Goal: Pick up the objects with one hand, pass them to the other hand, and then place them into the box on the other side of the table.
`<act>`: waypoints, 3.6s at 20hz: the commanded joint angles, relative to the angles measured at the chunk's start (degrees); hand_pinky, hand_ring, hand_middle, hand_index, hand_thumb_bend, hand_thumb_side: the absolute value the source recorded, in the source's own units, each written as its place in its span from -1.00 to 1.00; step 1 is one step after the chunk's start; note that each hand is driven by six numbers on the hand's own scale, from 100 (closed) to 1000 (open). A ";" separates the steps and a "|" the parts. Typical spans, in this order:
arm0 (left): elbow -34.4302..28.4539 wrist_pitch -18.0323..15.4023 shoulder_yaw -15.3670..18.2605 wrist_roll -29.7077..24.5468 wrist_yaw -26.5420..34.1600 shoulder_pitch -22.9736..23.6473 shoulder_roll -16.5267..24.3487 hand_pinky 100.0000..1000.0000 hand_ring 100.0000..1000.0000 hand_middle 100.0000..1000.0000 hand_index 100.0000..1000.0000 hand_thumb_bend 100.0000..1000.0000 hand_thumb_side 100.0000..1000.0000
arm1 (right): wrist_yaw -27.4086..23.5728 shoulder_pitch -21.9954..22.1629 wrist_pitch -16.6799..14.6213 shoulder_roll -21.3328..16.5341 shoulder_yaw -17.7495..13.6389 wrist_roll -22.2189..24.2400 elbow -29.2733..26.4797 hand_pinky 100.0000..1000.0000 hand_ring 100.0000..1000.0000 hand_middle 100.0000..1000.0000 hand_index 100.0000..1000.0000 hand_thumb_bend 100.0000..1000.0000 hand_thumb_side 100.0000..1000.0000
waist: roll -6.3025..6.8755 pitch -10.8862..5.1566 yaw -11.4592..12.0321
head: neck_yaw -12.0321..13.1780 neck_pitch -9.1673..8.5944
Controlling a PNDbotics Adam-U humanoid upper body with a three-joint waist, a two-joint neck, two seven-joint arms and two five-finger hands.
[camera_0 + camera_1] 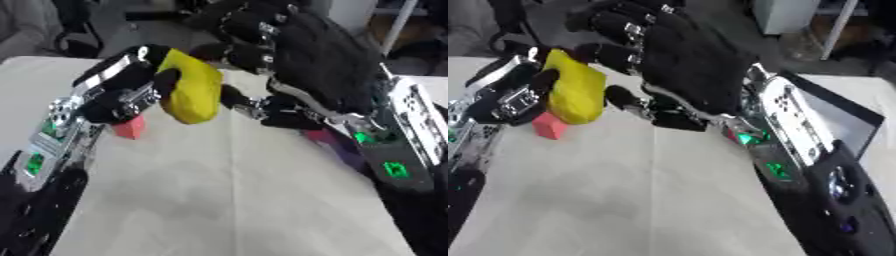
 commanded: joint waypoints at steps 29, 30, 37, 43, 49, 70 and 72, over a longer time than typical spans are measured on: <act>3.27 2.16 0.72 -1.72 -1.76 -0.66 -0.44 0.18 -0.18 -0.36 -0.04 -1.00 -0.22 | 0.18 -1.23 -0.24 -0.34 -0.08 -0.44 -1.06 0.77 0.70 0.68 0.96 -0.59 -1.00 | -0.29 -0.44 0.00 | -0.18 -0.43; 3.33 2.21 0.75 -1.72 -1.76 -0.65 -0.46 0.18 -0.18 -0.36 -0.04 -1.00 -0.22 | 0.17 -1.23 -0.22 -0.34 -0.08 -0.45 -1.05 0.77 0.70 0.68 0.97 -0.59 -1.00 | -0.29 -0.43 -0.02 | -0.19 -0.43; 3.43 2.57 0.97 -1.64 -1.48 -0.65 -0.58 0.18 -0.18 -0.36 -0.05 -1.00 -0.21 | -0.21 -1.25 -0.19 -0.33 0.09 -0.19 -0.74 0.76 0.70 0.69 1.00 -0.58 -1.00 | -0.27 -0.35 -0.05 | -0.30 -0.38; 3.35 2.75 1.22 -1.34 -1.14 -0.70 -0.68 0.18 -0.18 -0.36 -0.04 -1.00 -0.21 | -0.73 -1.31 -0.48 -0.34 0.32 -0.06 -0.76 0.76 0.70 0.68 0.82 -0.61 -1.00 | -0.27 -0.35 -0.05 | -0.33 -0.44; 3.23 3.00 1.41 -1.08 -0.68 -0.76 -0.74 0.18 -0.18 -0.36 -0.04 -1.00 -0.21 | -1.48 -1.24 0.10 -0.50 0.36 -1.40 -0.91 0.74 0.67 0.64 0.22 -0.72 -1.00 | -0.25 -0.36 -0.06 | -0.37 -0.44; 2.30 1.31 1.46 -7.31 -0.25 -0.68 -0.72 0.56 0.52 0.45 0.63 0.24 0.77 | -1.04 -1.28 2.44 -0.65 0.30 -9.21 -0.50 0.66 0.56 0.50 -0.42 -0.81 -1.00 | -0.24 -0.39 0.00 | -0.49 -0.20; 2.51 1.01 1.61 -8.01 -0.13 -0.68 -0.76 0.57 0.54 0.48 0.65 0.30 0.81 | -1.04 -1.29 2.41 -0.66 0.28 -9.35 -0.54 0.66 0.56 0.50 -0.42 -0.80 -1.00 | -0.26 -0.42 -0.03 | -0.52 -0.22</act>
